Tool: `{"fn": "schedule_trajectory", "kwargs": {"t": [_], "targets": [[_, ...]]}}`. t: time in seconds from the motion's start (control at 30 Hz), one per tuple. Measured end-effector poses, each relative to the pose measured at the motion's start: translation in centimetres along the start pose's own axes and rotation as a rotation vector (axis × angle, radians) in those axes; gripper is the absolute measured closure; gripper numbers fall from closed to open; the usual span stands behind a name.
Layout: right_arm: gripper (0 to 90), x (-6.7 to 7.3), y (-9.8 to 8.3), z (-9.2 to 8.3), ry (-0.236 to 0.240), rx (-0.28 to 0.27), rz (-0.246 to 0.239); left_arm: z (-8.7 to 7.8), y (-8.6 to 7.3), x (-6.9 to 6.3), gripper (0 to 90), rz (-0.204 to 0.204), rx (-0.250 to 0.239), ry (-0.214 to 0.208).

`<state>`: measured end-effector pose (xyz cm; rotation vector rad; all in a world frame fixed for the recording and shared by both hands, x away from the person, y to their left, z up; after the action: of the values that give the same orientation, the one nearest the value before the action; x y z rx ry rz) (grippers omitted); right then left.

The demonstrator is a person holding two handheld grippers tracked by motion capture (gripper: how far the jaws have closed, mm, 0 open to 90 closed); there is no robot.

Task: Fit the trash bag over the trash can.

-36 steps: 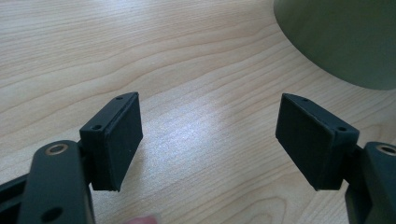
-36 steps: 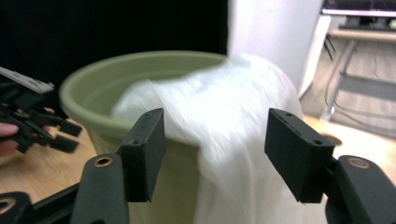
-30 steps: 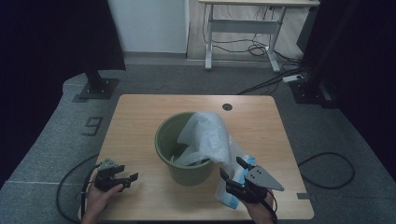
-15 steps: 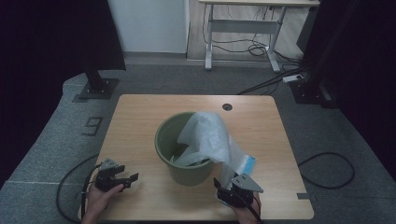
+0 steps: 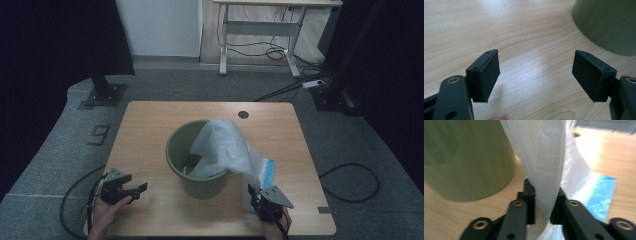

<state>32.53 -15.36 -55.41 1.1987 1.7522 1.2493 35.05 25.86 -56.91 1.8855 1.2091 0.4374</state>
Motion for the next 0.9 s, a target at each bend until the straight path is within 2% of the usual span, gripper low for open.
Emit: {"fn": "schedule_trajectory", "kwargs": {"t": [0.17, 0.3, 0.4, 0.57, 0.7, 0.83, 0.9], "targets": [[87.2, -1.9, 1.1, -1.2, -0.064, -0.081, -0.001, -1.2, 1.5, -0.7, 22.2, 0.017, -0.041, 0.004], [88.0, -2.7, 2.4, -2.0, -0.082, -0.145, 0.018, -2.3, 3.0, -1.3, 22.3, 0.035, -0.071, 0.031], [88.2, -2.7, 3.7, -2.4, -0.041, -0.183, 0.061, -3.1, 4.0, -2.1, 22.8, 0.058, -0.083, 0.027], [88.5, -3.1, 6.8, -3.1, -0.018, -0.251, 0.074, -4.5, 6.6, -3.9, 22.1, 0.119, -0.117, 0.014], [88.6, -3.3, 9.0, -3.7, 0.002, -0.306, 0.088, -5.5, 8.7, -5.6, 22.8, 0.133, -0.157, -0.029], [88.6, -2.3, 10.3, -3.9, 0.039, -0.327, 0.064, -5.5, 9.8, -7.2, 23.2, 0.144, -0.165, -0.07], [88.5, -1.2, 10.6, -4.0, 0.081, -0.328, 0.052, -5.4, 10.1, -7.7, 23.0, 0.152, -0.167, -0.077]]}}
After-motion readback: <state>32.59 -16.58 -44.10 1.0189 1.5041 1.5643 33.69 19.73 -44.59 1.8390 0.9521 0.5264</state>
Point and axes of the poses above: each handheld gripper's, and its own axes: z roughly forward along the jaws, y roughly out of its top, x roughly to its left, the point moved 9 cm from there along z, roughly forward along the jaws, and after that the axes turned 4 degrees about -x, right-handed, at the moved point
